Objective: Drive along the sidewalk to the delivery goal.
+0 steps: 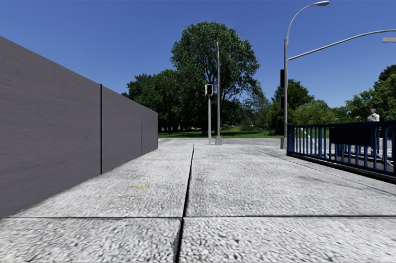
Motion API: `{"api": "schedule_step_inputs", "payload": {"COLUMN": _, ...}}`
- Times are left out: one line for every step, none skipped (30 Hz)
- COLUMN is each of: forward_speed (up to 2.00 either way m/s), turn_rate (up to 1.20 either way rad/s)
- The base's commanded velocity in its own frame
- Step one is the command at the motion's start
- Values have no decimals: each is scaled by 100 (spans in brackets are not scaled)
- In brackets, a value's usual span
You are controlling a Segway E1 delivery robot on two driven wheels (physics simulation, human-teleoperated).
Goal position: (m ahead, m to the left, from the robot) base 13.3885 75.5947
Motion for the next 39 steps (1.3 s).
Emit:
{"api": "schedule_step_inputs", "payload": {"forward_speed": 200, "turn_rate": 0}}
{"api": "schedule_step_inputs", "payload": {"forward_speed": 200, "turn_rate": 0}}
{"api": "schedule_step_inputs", "payload": {"forward_speed": 200, "turn_rate": 0}}
{"api": "schedule_step_inputs", "payload": {"forward_speed": 200, "turn_rate": 0}}
{"api": "schedule_step_inputs", "payload": {"forward_speed": 200, "turn_rate": 0}}
{"api": "schedule_step_inputs", "payload": {"forward_speed": 200, "turn_rate": 0}}
{"api": "schedule_step_inputs", "payload": {"forward_speed": 200, "turn_rate": 0}}
{"api": "schedule_step_inputs", "payload": {"forward_speed": 200, "turn_rate": 0}}
{"api": "schedule_step_inputs", "payload": {"forward_speed": 200, "turn_rate": 0}}
{"api": "schedule_step_inputs", "payload": {"forward_speed": 200, "turn_rate": 0}}
{"api": "schedule_step_inputs", "payload": {"forward_speed": 200, "turn_rate": 0}}
{"api": "schedule_step_inputs", "payload": {"forward_speed": 200, "turn_rate": 0}}
{"api": "schedule_step_inputs", "payload": {"forward_speed": 200, "turn_rate": 0}}
{"api": "schedule_step_inputs", "payload": {"forward_speed": 200, "turn_rate": 0}}
{"api": "schedule_step_inputs", "payload": {"forward_speed": 200, "turn_rate": 0}}
{"api": "schedule_step_inputs", "payload": {"forward_speed": 200, "turn_rate": 0}}
{"api": "schedule_step_inputs", "payload": {"forward_speed": 200, "turn_rate": 0}}
{"api": "schedule_step_inputs", "payload": {"forward_speed": 200, "turn_rate": 0}}
{"api": "schedule_step_inputs", "payload": {"forward_speed": 200, "turn_rate": 0}}
{"api": "schedule_step_inputs", "payload": {"forward_speed": 200, "turn_rate": 0}}
{"api": "schedule_step_inputs", "payload": {"forward_speed": 200, "turn_rate": 0}}
{"api": "schedule_step_inputs", "payload": {"forward_speed": 200, "turn_rate": 0}}
{"api": "schedule_step_inputs", "payload": {"forward_speed": 200, "turn_rate": 0}}
{"api": "schedule_step_inputs", "payload": {"forward_speed": 200, "turn_rate": 0}}
{"api": "schedule_step_inputs", "payload": {"forward_speed": 200, "turn_rate": 0}}
{"api": "schedule_step_inputs", "payload": {"forward_speed": 200, "turn_rate": 0}}
{"api": "schedule_step_inputs", "payload": {"forward_speed": 200, "turn_rate": 0}}
{"api": "schedule_step_inputs", "payload": {"forward_speed": 200, "turn_rate": 0}}
{"api": "schedule_step_inputs", "payload": {"forward_speed": 200, "turn_rate": 0}}
{"api": "schedule_step_inputs", "payload": {"forward_speed": 200, "turn_rate": 0}}
{"api": "schedule_step_inputs", "payload": {"forward_speed": 200, "turn_rate": 0}}
{"api": "schedule_step_inputs", "payload": {"forward_speed": 200, "turn_rate": 0}}
{"api": "schedule_step_inputs", "payload": {"forward_speed": 200, "turn_rate": 0}}
{"api": "schedule_step_inputs", "payload": {"forward_speed": 200, "turn_rate": 0}}
{"api": "schedule_step_inputs", "payload": {"forward_speed": 200, "turn_rate": 0}}
{"api": "schedule_step_inputs", "payload": {"forward_speed": 200, "turn_rate": 0}}
{"api": "schedule_step_inputs", "payload": {"forward_speed": 200, "turn_rate": 0}}
{"api": "schedule_step_inputs", "payload": {"forward_speed": 200, "turn_rate": 0}}
{"api": "schedule_step_inputs", "payload": {"forward_speed": 200, "turn_rate": 0}}
